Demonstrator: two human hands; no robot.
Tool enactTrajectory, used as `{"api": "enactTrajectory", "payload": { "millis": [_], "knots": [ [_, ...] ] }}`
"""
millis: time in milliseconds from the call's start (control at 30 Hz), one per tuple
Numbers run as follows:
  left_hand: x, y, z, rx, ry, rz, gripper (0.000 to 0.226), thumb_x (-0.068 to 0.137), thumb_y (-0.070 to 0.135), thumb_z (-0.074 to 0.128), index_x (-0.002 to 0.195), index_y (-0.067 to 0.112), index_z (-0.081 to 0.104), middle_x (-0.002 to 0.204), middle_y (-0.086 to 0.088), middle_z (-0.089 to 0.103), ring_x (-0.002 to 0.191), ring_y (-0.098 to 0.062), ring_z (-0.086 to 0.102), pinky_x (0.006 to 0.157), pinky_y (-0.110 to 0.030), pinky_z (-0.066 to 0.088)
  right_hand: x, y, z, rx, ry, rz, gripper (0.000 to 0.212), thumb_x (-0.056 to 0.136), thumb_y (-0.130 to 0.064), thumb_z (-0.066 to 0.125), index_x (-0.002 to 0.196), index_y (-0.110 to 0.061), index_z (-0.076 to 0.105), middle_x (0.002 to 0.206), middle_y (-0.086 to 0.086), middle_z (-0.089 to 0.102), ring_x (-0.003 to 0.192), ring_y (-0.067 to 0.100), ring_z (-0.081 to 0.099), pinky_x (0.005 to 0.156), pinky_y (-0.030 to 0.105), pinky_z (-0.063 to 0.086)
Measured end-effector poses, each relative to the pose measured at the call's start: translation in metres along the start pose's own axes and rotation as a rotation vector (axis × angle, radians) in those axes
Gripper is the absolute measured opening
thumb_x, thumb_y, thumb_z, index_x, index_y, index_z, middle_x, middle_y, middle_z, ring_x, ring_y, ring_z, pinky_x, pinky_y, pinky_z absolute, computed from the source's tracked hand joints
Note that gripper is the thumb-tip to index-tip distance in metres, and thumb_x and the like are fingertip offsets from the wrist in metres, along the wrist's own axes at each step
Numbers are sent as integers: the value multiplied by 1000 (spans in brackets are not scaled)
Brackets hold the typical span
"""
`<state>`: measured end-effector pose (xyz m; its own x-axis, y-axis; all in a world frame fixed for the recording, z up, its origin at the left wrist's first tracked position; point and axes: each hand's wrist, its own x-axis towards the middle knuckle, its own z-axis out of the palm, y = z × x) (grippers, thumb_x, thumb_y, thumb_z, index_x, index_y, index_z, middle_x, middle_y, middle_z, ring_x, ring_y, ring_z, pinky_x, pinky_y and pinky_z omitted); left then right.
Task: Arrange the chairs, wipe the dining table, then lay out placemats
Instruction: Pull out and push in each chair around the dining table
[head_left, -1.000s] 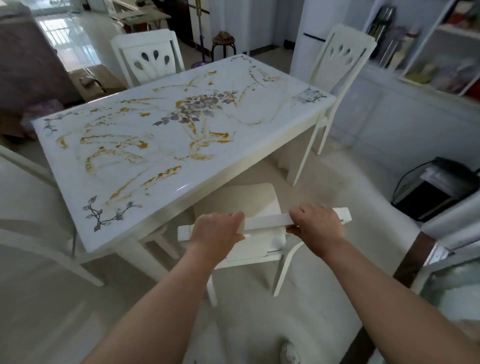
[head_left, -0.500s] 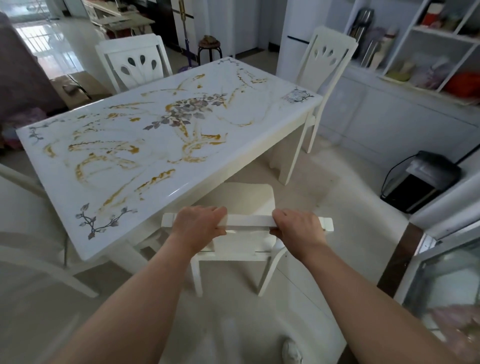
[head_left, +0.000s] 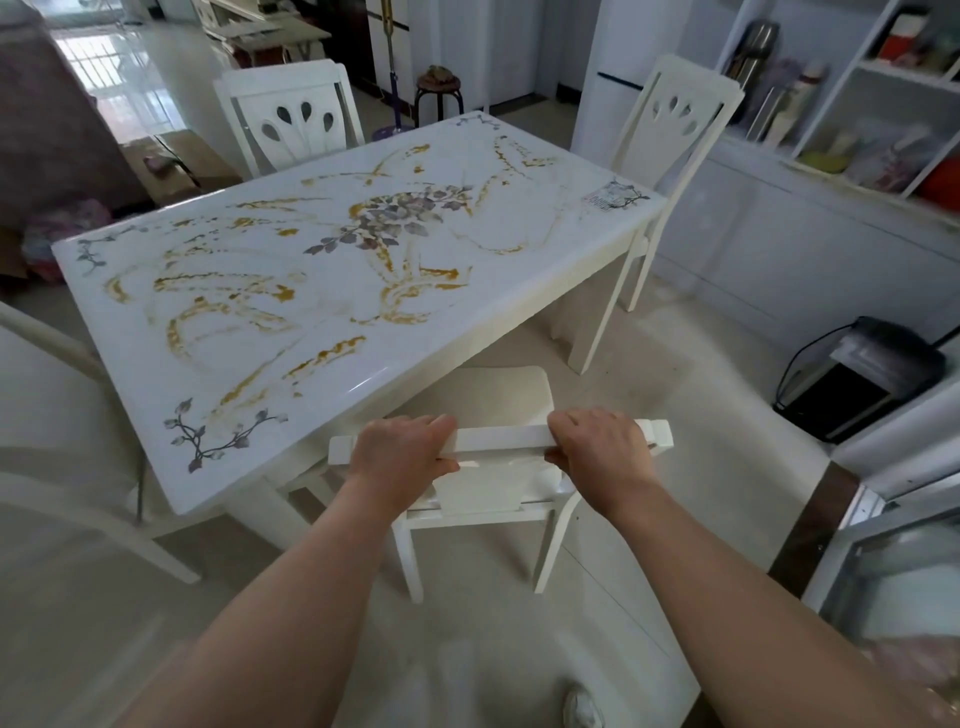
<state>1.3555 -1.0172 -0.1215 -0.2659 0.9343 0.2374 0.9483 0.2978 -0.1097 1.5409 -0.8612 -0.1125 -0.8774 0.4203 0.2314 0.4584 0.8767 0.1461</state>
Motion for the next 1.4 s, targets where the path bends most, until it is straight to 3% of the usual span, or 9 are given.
{"api": "enactTrajectory", "payload": {
  "millis": [167, 300, 600, 733, 900, 1167, 1267, 1333, 1400],
  "knots": [
    [-1, 1, 1, 18, -8, 9, 48, 55, 55, 84, 71, 22, 53, 51, 8, 55, 40, -16, 51, 40, -20, 31, 1, 6, 8, 65, -41, -1, 27, 73, -30, 78, 81, -17, 56, 72, 1, 59, 65, 26, 55, 60, 31, 33],
    [-1, 4, -10, -1, -167, -35, 34, 86, 58, 54, 99, 27, 50, 86, 7, 64, 77, -17, 61, 62, -27, 41, 5, 5, 4, 82, -161, 2, 18, 88, -37, 59, 93, -21, 52, 88, -1, 62, 83, 25, 58, 74, 34, 35],
    [1, 6, -11, -25, -106, -110, 36, 84, 58, 57, 92, 24, 51, 82, 6, 64, 72, -18, 62, 57, -26, 32, 12, 10, 1, 56, -152, -20, 17, 90, -34, 58, 94, -19, 50, 88, 1, 60, 81, 27, 57, 67, 33, 29],
    [13, 28, -9, -40, -111, -155, 35, 84, 55, 59, 90, 22, 50, 79, 4, 63, 69, -22, 62, 58, -27, 34, 21, 33, 2, 27, -142, -32, 20, 84, -30, 68, 87, -17, 54, 79, 2, 61, 72, 28, 57, 65, 31, 28],
    [45, 61, -4, 14, -158, -195, 33, 90, 55, 50, 101, 24, 47, 92, 5, 62, 85, -20, 63, 63, -27, 36, 36, 73, 7, -28, -164, -35, 25, 72, -26, 79, 82, -16, 59, 73, 4, 63, 68, 30, 60, 63, 31, 28],
    [90, 74, -4, 71, -110, -254, 38, 84, 61, 54, 94, 25, 47, 79, 6, 60, 75, -19, 64, 58, -26, 36, 65, 119, 16, 16, -113, -90, 30, 65, -25, 84, 79, -14, 59, 66, 5, 62, 61, 30, 57, 60, 32, 30],
    [94, 71, -3, 112, -59, -216, 44, 71, 61, 69, 82, 23, 52, 64, 6, 59, 55, -19, 61, 49, -24, 32, 66, 122, 23, 46, -87, -109, 35, 58, -26, 87, 73, -15, 57, 62, 3, 58, 55, 28, 55, 58, 30, 29],
    [95, 72, 1, 119, -16, -188, 51, 53, 59, 82, 69, 20, 53, 50, 6, 53, 39, -18, 53, 43, -20, 27, 63, 126, 27, 59, -71, -108, 31, 66, -28, 83, 77, -16, 57, 68, 3, 60, 62, 28, 57, 60, 30, 29],
    [99, 73, 7, 120, -20, -159, 49, 56, 59, 81, 71, 21, 55, 53, 7, 55, 41, -19, 54, 43, -20, 28, 58, 130, 26, 82, -74, -90, 21, 78, -29, 73, 86, -17, 57, 80, 3, 62, 73, 28, 57, 65, 32, 29]
  ]
}}
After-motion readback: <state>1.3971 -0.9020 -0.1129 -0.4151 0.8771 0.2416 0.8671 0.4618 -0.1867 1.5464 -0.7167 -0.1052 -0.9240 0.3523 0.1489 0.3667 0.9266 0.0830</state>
